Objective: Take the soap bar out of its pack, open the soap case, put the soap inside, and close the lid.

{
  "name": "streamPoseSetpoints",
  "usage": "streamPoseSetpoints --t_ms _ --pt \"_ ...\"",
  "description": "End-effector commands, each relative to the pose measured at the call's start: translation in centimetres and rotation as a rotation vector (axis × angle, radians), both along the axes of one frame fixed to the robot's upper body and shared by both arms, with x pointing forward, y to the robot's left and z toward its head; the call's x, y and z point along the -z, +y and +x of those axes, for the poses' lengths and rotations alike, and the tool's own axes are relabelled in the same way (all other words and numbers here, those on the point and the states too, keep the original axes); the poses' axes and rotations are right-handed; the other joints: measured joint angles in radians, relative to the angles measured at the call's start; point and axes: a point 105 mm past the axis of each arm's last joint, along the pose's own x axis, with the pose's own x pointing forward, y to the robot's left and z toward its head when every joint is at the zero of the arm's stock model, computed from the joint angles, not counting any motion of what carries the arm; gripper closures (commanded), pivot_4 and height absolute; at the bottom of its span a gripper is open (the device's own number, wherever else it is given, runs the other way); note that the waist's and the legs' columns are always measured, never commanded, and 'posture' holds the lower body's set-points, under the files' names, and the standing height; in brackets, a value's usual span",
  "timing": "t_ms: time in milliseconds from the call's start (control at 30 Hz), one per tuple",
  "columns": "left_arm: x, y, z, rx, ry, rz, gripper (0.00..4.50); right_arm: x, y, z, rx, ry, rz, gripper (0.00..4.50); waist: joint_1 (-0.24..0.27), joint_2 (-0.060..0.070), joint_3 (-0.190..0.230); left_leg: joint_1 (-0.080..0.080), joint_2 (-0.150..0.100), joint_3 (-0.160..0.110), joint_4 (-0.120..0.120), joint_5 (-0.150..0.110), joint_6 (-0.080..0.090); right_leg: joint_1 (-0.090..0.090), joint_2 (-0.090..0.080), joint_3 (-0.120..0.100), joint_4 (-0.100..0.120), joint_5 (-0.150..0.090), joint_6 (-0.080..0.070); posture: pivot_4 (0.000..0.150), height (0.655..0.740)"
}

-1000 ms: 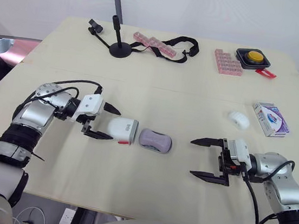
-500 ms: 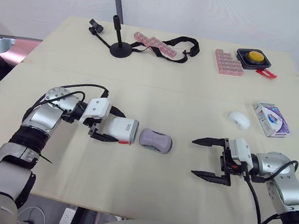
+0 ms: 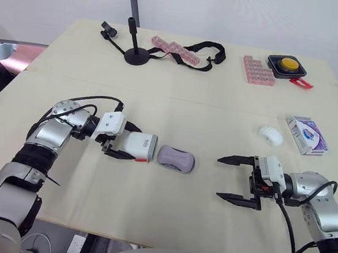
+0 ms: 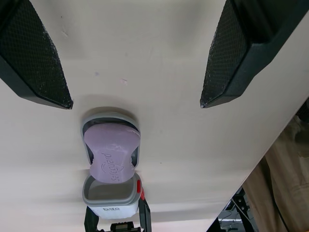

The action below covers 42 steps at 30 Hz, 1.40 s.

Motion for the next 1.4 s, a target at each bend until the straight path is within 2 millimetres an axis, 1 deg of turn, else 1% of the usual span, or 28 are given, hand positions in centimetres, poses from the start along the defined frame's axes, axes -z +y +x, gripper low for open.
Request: streamPoseSetpoints --t_ms 33,100,233,333,500,633,700,800,1000,1233,1300,1400 --pt "0.0 0.7 -0.1 -0.005 -0.018 0.013 1.02 -1.8 0.6 0.2 -0.009 -0.036 -0.02 0.0 0.0 0.0 0.0 0.0 0.0 0.0 0.0 0.0 0.0 0.0 0.0 0.0 0.0 0.0 0.0 0.15 0.74" --pt "0.0 0.9 -0.3 0.001 -0.021 0.018 1.02 -2.6 1.7 0.3 -0.017 -0.031 -0.028 0.0 -0.001 0.0 0.0 0.001 0.0 0.0 0.0 0.0 0.0 0.0 0.001 0.0 0.0 0.0 0.0 0.15 0.74" --pt "-0.1 1.1 -0.5 0.01 -0.025 0.028 1.02 -3.4 4.7 1.5 0.033 -0.015 -0.067 0.0 -0.005 0.0 0.0 0.002 0.001 0.0 0.0 0.0 0.0 0.0 0.002 0.0 0.001 0.0 0.0 0.15 0.74" --pt "0.0 1.1 -0.6 0.013 -0.023 0.025 1.02 -3.1 6.5 1.7 0.031 -0.001 -0.11 0.0 -0.002 0.0 0.0 0.002 0.001 0.0 0.0 0.0 0.0 0.0 0.001 0.0 0.002 0.0 0.0 0.15 0.74" --pt "0.0 0.9 -0.8 0.009 -0.017 0.009 1.02 -2.2 8.8 2.0 0.032 0.009 -0.181 0.0 0.0 0.0 0.0 0.001 0.0 0.0 0.0 0.0 0.0 -0.001 0.0 0.001 0.002 0.0 0.0 0.15 0.74" --pt "-0.1 0.8 -0.9 0.018 -0.015 0.01 1.02 -1.8 10.6 3.1 0.082 -0.008 -0.218 0.0 -0.004 0.0 0.0 0.001 0.0 0.0 0.0 0.0 -0.001 -0.001 0.0 0.001 0.002 0.0 0.0 0.15 0.74" --pt "-0.1 0.7 -0.9 0.017 -0.015 0.008 1.02 -1.7 11.0 3.5 0.103 -0.01 -0.224 0.0 -0.005 0.0 0.0 0.001 0.0 0.0 0.0 0.001 -0.001 -0.002 0.0 0.001 0.004 0.0 0.0 0.15 0.74" --pt "-0.2 0.6 -0.9 0.016 -0.011 0.003 1.02 -0.7 11.2 3.7 0.106 -0.013 -0.275 0.0 -0.003 0.0 0.0 0.001 0.0 0.0 0.0 0.001 -0.001 -0.003 0.0 0.001 0.004 0.0 0.0 0.15 0.74" --pt "-0.2 0.6 -1.0 0.012 -0.013 0.002 1.02 0.9 11.0 3.7 0.108 0.037 -0.339 0.0 -0.006 0.0 0.0 0.001 0.0 0.001 0.0 0.001 -0.001 -0.003 -0.001 0.002 0.004 0.0 0.0 0.15 0.74" --pt "-0.3 0.5 -0.9 0.008 -0.021 0.002 1.02 1.3 10.9 4.1 0.128 0.051 -0.344 0.0 -0.011 0.0 0.0 0.001 0.0 0.001 0.0 0.001 -0.002 -0.003 0.0 0.002 0.004 0.0 0.0 0.15 0.74" --pt "-0.3 0.4 -0.9 0.006 -0.023 0.0 1.02 1.4 10.9 4.0 0.13 0.063 -0.343 0.56 -0.011 0.0 0.0 0.001 0.0 0.001 0.0 0.001 -0.002 -0.003 0.0 0.002 0.005 0.0 0.0 0.15 0.74" --pt "-0.3 0.4 -0.8 0.004 -0.026 -0.001 1.02 1.6 10.7 4.1 0.137 0.07 -0.345 1.56 -0.012 0.0 0.0 0.001 0.0 0.0 0.0 0.001 -0.002 -0.003 -0.001 0.002 0.005 0.0 0.0 0.15 0.74"
